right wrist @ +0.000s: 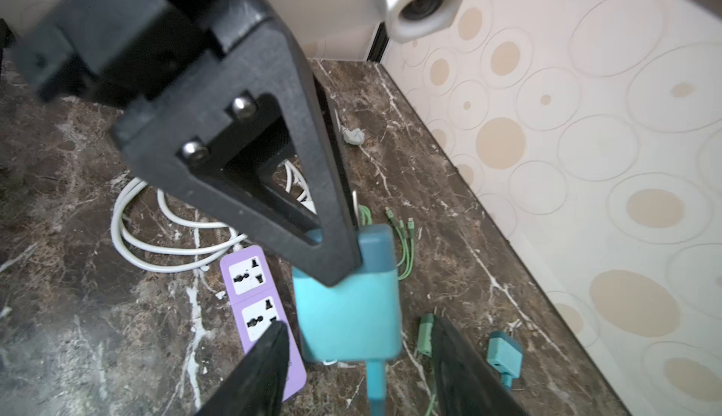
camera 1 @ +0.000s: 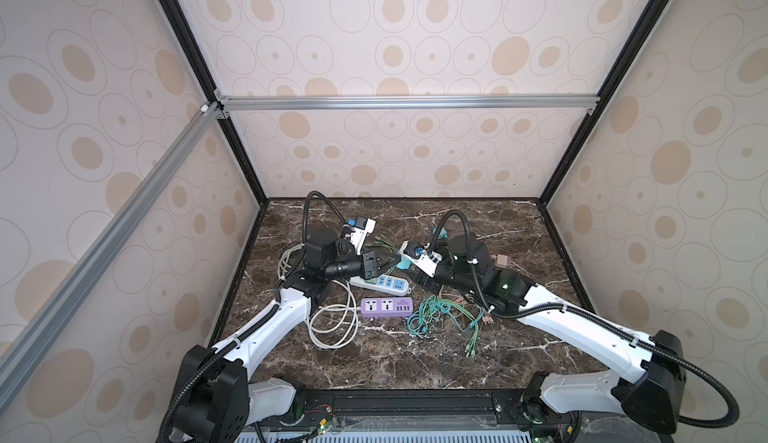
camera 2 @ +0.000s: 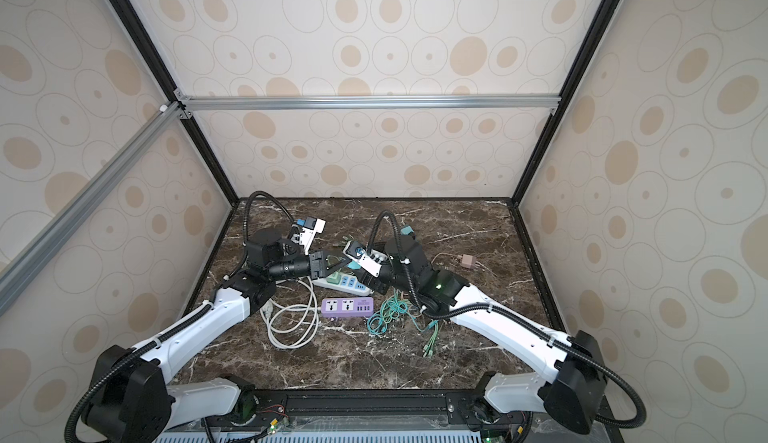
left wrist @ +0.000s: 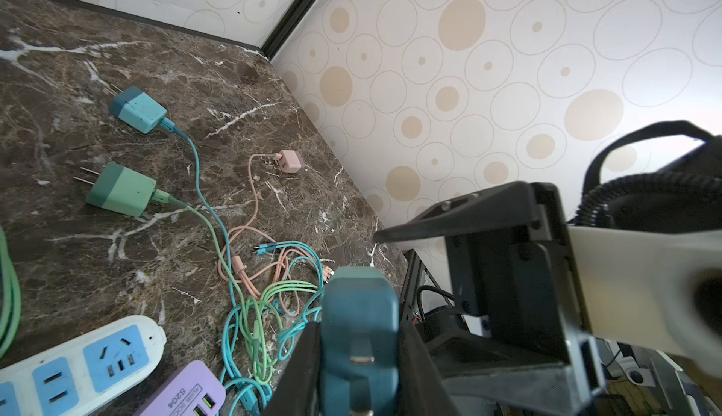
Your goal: Insert the plug
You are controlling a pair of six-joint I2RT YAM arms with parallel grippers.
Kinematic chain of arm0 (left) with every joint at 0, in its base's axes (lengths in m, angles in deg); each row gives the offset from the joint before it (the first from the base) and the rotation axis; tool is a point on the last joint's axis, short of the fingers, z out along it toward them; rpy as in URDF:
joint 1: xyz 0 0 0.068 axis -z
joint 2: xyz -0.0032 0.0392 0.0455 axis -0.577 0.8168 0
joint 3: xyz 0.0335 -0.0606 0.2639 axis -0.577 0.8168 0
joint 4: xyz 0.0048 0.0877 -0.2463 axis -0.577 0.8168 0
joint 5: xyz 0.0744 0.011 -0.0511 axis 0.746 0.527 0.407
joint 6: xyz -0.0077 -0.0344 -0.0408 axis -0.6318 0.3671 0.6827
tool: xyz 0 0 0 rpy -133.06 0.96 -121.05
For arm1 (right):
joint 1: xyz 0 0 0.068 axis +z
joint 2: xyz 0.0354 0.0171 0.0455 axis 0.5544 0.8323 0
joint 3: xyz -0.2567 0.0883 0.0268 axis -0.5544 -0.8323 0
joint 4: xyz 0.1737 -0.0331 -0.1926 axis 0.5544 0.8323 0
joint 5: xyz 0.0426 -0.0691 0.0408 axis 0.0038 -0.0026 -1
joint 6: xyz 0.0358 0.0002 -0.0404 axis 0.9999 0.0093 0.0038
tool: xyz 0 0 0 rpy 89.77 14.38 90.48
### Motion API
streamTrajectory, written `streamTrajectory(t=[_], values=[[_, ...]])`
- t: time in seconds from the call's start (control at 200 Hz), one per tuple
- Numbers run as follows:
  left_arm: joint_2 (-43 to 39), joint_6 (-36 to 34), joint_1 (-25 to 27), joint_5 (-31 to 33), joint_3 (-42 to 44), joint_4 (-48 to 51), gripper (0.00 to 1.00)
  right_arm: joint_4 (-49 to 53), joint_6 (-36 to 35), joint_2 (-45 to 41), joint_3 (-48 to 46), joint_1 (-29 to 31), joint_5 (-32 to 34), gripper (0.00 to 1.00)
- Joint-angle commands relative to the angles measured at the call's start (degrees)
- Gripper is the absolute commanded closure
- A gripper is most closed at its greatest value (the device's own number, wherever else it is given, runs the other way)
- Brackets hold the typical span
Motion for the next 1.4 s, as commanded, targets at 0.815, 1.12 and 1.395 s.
streamTrajectory(t=[0.815, 1.12, 1.395], values=[[-2.3, 8.9, 0.0, 10.3, -2.6, -26.1, 1.0, -42.6, 59.1, -1.1, -14.7, -14.6, -37.7, 0.32], [-3.4, 12.9, 0.0, 7.7, 0.5, -36.8, 1.0, -56.0, 65.7, 4.9, -12.1, -14.9, -40.3, 0.32], [-4.2, 15.5, 0.1, 5.3, 2.1, -43.3, 1.0, -65.7, 71.7, 9.6, -8.9, -15.0, -41.7, 0.32]])
